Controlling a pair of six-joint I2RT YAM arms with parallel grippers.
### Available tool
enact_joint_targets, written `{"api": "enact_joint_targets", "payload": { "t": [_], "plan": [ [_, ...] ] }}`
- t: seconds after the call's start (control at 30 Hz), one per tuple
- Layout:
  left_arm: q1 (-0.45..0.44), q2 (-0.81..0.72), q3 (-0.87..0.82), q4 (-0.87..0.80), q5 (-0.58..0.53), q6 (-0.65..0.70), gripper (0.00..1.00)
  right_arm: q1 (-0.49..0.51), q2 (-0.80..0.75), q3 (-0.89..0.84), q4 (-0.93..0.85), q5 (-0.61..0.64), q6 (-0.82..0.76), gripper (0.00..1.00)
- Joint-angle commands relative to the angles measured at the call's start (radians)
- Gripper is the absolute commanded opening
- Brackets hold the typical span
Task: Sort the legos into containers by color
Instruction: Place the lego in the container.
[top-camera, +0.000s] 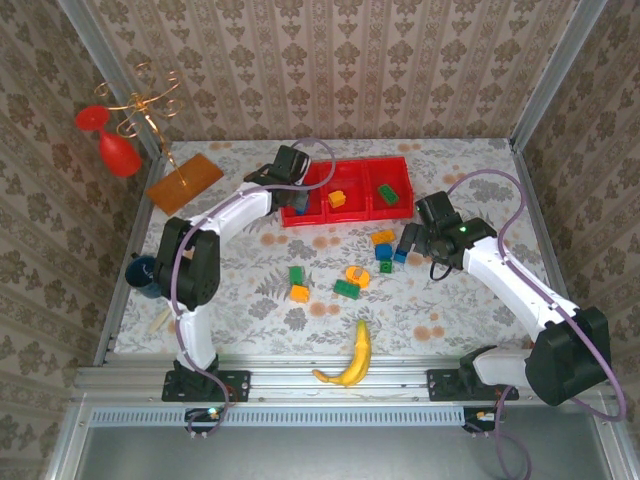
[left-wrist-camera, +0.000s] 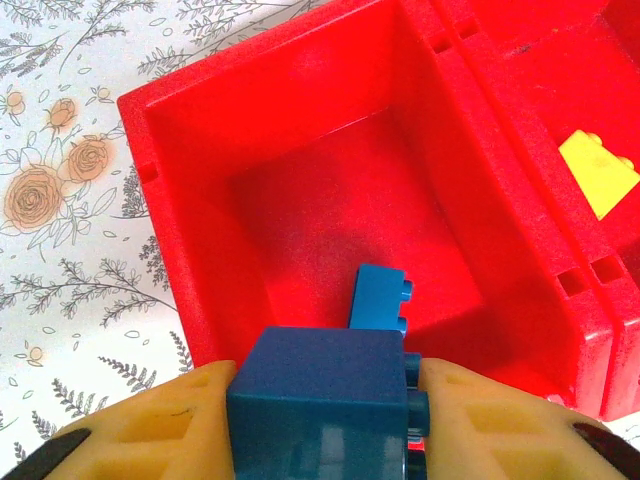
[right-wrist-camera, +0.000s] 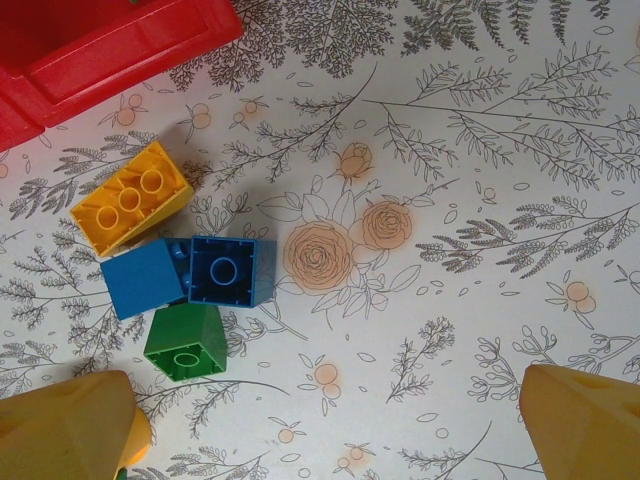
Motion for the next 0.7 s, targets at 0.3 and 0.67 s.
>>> {"api": "enact_joint_targets", "payload": {
  "t": [0.3, 0.67],
  "plan": [
    [0.014, 0.044, 0.063, -0.009, 0.01, 0.039, 0.27, 0.007, 0.02, 0.036, -0.007, 0.005, 0.007, 1.0],
    [0.014, 0.095, 0.134, -0.035, -0.008, 0.056, 0.37, 0.032, 0.011, 0.031, -0.003, 0.01, 0.01, 1.0]
  ]
}}
